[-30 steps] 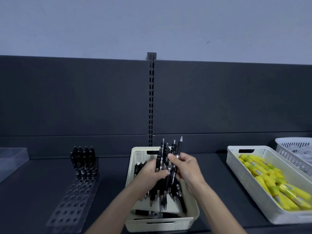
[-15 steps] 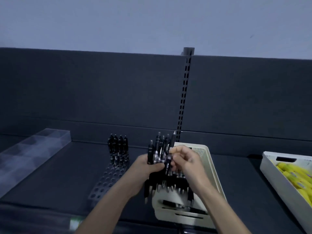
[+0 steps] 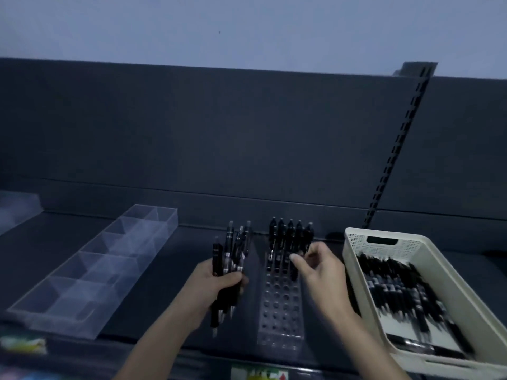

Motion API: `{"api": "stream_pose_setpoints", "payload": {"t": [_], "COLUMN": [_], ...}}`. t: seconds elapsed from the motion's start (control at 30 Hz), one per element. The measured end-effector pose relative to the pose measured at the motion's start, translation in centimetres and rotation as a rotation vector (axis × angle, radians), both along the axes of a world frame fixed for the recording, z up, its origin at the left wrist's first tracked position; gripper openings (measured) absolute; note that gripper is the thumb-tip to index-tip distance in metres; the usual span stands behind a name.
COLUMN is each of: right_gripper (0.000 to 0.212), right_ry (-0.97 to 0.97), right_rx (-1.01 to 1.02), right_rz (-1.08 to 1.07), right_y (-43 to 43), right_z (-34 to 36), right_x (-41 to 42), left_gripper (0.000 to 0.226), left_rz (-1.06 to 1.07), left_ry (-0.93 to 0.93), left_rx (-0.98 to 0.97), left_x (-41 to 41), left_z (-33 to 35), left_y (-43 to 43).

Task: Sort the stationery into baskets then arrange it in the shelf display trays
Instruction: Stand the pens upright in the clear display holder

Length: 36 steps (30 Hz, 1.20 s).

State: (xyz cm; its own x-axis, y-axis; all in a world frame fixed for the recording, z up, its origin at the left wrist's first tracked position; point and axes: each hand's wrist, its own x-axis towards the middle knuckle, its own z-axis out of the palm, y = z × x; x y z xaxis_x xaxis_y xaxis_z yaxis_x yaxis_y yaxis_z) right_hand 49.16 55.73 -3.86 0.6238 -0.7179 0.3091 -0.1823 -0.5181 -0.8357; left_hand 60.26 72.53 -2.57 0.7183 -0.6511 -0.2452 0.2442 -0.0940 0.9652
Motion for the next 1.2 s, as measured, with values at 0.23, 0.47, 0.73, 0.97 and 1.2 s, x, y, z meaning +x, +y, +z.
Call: {"api": "stream_pose_setpoints", "payload": {"t": [0.23, 0.47, 0.73, 0.97, 1.2], "right_gripper": [0.023, 0.031, 0.026, 0.027, 0.026], "right_ry": [0.045, 0.257, 0.433, 0.383, 0.296], "right_rx": [0.115, -0.025, -0.164, -0.133, 0.013], "right_rz": [-0.168, -0.130, -0.141, -0.176, -0.152], "right_y": [0.8, 1.2, 1.4, 1.8, 2.1], "right_z": [-0.7, -1.8, -3.6, -4.1, -3.8], "right_x": [3.5, 6.1, 6.9, 6.5, 5.4], "left_gripper": [0.008, 0.007, 0.007, 0.008, 0.006], "left_rz": [-0.045, -0.060, -0.048, -0.046, -0.067], "left_ry": [0.018, 0.002, -0.024, -0.010, -0.013], "left_rx": [0.026, 0.036, 0.036, 0.029, 0.016], "left_x": [3.5, 3.9, 3.6, 3.1, 2.3], "left_z": [-2.4, -2.8, -2.6, -2.7, -2.1], "left_y": [1.5, 1.7, 1.4, 1.0, 0.6]}}
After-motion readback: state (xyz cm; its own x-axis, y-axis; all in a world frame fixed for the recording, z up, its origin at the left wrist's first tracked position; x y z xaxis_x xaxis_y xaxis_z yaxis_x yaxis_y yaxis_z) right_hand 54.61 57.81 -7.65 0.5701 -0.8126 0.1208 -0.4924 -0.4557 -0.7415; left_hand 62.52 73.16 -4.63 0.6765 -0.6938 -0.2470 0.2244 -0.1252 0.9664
